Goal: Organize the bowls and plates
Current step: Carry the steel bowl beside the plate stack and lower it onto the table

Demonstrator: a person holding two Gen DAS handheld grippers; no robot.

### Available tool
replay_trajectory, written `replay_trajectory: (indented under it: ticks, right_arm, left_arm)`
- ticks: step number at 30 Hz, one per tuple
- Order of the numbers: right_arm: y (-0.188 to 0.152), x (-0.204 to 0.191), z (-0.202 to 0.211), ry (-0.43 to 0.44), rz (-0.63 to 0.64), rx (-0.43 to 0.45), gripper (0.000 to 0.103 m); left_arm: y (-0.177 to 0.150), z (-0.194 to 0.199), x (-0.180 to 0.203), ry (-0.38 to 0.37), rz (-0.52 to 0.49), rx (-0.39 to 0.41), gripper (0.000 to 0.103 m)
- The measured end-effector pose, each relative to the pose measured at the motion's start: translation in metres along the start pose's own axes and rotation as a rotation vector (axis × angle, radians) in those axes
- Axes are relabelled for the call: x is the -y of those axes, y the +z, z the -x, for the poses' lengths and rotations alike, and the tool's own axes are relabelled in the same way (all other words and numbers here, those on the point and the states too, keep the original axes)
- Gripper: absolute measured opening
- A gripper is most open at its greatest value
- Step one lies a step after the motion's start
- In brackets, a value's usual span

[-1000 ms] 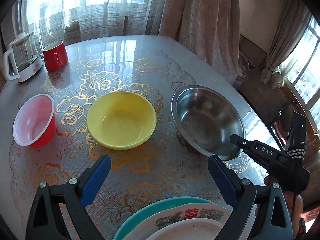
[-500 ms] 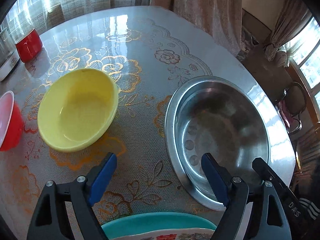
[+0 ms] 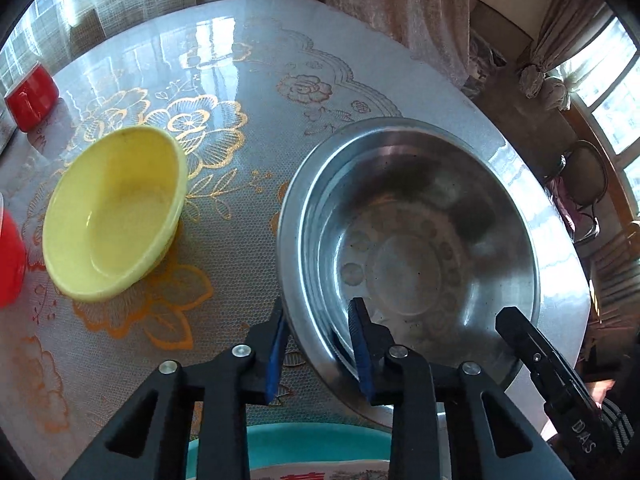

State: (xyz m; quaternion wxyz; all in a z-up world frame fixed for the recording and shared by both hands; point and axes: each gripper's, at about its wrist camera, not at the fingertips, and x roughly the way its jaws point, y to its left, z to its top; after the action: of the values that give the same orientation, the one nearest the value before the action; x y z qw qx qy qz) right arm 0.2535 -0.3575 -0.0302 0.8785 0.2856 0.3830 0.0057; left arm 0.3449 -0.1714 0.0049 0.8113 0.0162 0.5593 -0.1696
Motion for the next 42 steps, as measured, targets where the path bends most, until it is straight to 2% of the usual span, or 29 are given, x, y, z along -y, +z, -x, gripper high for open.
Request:
replay_trajectory:
  ticks: [2, 10, 14, 21, 30, 36, 42]
  right_arm:
    - [-0.001, -0.001, 0.001, -0.008, 0.010, 0.001, 0.019]
    - [-0.009, -0.002, 0.014, -0.020, 0.008, 0.006, 0.019]
    - [-0.013, -0.004, 0.027, -0.007, 0.000, 0.023, 0.019]
    - [-0.021, -0.019, 0.061, 0.027, 0.018, 0.070, 0.019]
    - [-0.041, -0.047, 0.084, 0.079, 0.054, 0.071, 0.019]
    - [-0.060, -0.073, 0.091, 0.123, 0.104, 0.052, 0.019]
    - [-0.082, -0.102, 0.087, 0.176, 0.153, 0.009, 0.019]
  left_arm:
    - [-0.004, 0.004, 0.007, 0.035, -0.028, 0.020, 0.023]
    - [-0.021, 0.014, 0.002, 0.001, -0.007, 0.051, 0.023]
    - [-0.029, 0.032, 0.006, -0.002, -0.030, 0.108, 0.023]
    - [-0.054, 0.075, -0.003, -0.031, -0.013, 0.213, 0.023]
    - [-0.090, 0.109, -0.030, -0.050, 0.062, 0.297, 0.024]
    - [-0.127, 0.131, -0.062, -0.053, 0.134, 0.356, 0.024]
    - [-0.158, 0.149, -0.094, -0.030, 0.191, 0.381, 0.025]
